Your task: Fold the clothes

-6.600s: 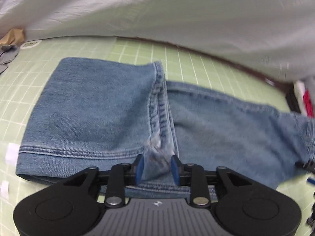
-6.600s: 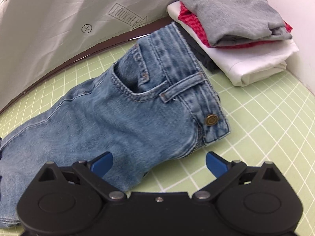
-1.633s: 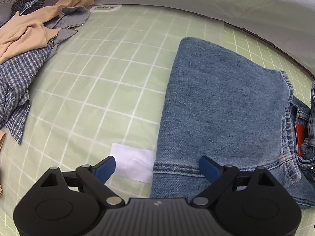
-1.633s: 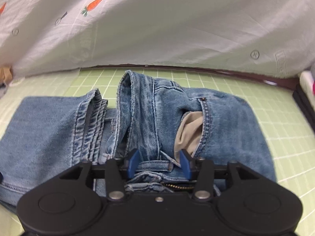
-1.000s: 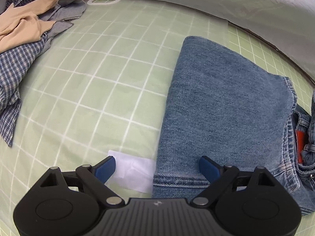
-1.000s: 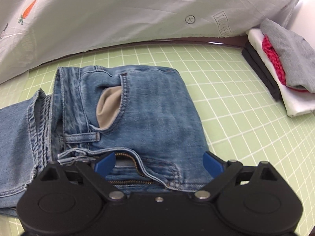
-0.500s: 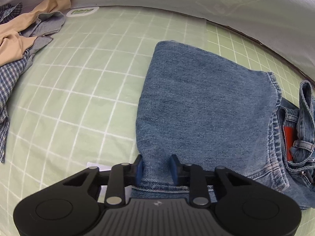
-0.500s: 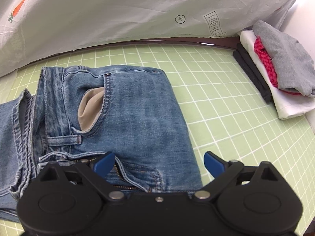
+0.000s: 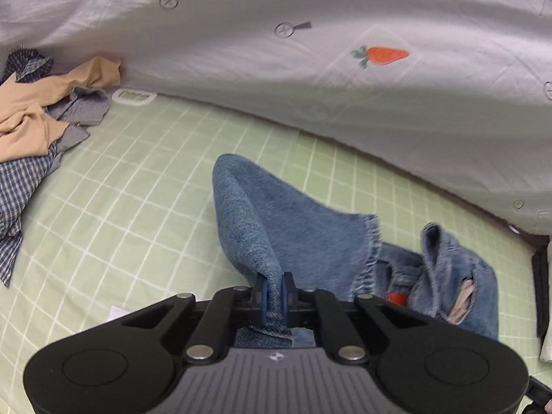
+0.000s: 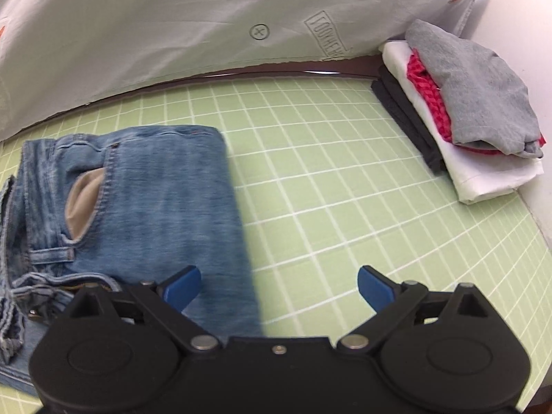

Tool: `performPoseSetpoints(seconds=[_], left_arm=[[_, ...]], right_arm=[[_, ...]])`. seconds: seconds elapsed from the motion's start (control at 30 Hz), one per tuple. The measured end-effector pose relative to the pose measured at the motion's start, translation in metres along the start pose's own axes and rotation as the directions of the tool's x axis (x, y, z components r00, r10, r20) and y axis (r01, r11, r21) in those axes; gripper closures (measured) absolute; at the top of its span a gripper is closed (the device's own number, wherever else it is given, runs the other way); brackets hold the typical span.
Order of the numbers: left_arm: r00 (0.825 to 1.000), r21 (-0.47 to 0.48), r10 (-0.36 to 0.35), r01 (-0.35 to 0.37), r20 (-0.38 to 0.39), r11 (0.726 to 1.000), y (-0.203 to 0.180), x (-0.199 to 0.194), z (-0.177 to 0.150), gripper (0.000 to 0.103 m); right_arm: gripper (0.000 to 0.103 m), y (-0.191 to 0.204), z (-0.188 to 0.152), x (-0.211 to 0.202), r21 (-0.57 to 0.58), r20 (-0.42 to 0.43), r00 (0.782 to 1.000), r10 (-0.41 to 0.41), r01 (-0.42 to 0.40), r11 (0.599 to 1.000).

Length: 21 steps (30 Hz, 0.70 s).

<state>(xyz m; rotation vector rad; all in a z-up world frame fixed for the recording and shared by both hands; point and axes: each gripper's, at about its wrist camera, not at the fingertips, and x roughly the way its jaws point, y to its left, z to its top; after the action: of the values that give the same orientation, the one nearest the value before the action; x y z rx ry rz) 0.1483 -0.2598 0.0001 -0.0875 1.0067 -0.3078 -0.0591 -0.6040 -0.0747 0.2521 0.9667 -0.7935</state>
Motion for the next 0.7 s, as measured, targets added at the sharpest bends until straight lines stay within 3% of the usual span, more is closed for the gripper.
performPoseSetpoints(seconds=[0.1, 0.23, 0.33, 0.4, 0.47, 0.53, 0.57, 0.7], left_arm=[[0.996, 0.015, -0.059, 0.058, 0.061, 0.998, -0.041, -0.019, 0.001, 0.096], [0.988, 0.114, -0.13, 0.121, 0.081, 0.986, -0.115, -0.028, -0.009, 0.096], [0.979, 0.219, -0.203, 0.191, 0.033, 0.957, -0.184, -0.013, -0.035, 0.096], [0.97, 0.261, -0.24, 0.244, -0.05, 0.934, -0.225, 0.013, -0.057, 0.096], [0.962, 0.286, -0.224, 0.261, -0.154, 0.922, -0.257, 0.051, -0.086, 0.096], [0.959, 0.293, -0.146, 0.216, -0.242, 0.931, -0.272, 0.094, -0.113, 0.096], [0.964, 0.322, -0.108, 0.184, -0.242, 0.929, -0.276, 0.107, -0.123, 0.096], [0.967, 0.354, -0.079, 0.164, -0.243, 0.921, -0.284, 0.114, -0.127, 0.094]], right_arm=[[0.004, -0.023, 0.002, 0.007, -0.009, 0.002, 1.0, 0.001, -0.001, 1.0], [0.004, -0.058, 0.007, 0.019, -0.021, 0.003, 1.0, 0.006, -0.006, 1.0], [0.004, -0.085, 0.007, 0.032, -0.019, -0.01, 1.0, 0.008, -0.008, 1.0], [0.004, -0.102, 0.007, 0.043, -0.009, -0.026, 1.0, 0.008, -0.009, 1.0], [0.004, -0.12, 0.008, 0.055, 0.007, -0.045, 0.999, 0.01, -0.01, 1.0], [0.004, -0.135, 0.009, 0.066, 0.037, -0.067, 0.998, 0.008, -0.005, 0.999], [0.004, -0.142, 0.01, 0.071, 0.055, -0.076, 0.997, 0.008, -0.004, 0.998], [0.004, -0.161, 0.008, 0.085, 0.116, -0.103, 0.995, 0.012, 0.0, 0.993]])
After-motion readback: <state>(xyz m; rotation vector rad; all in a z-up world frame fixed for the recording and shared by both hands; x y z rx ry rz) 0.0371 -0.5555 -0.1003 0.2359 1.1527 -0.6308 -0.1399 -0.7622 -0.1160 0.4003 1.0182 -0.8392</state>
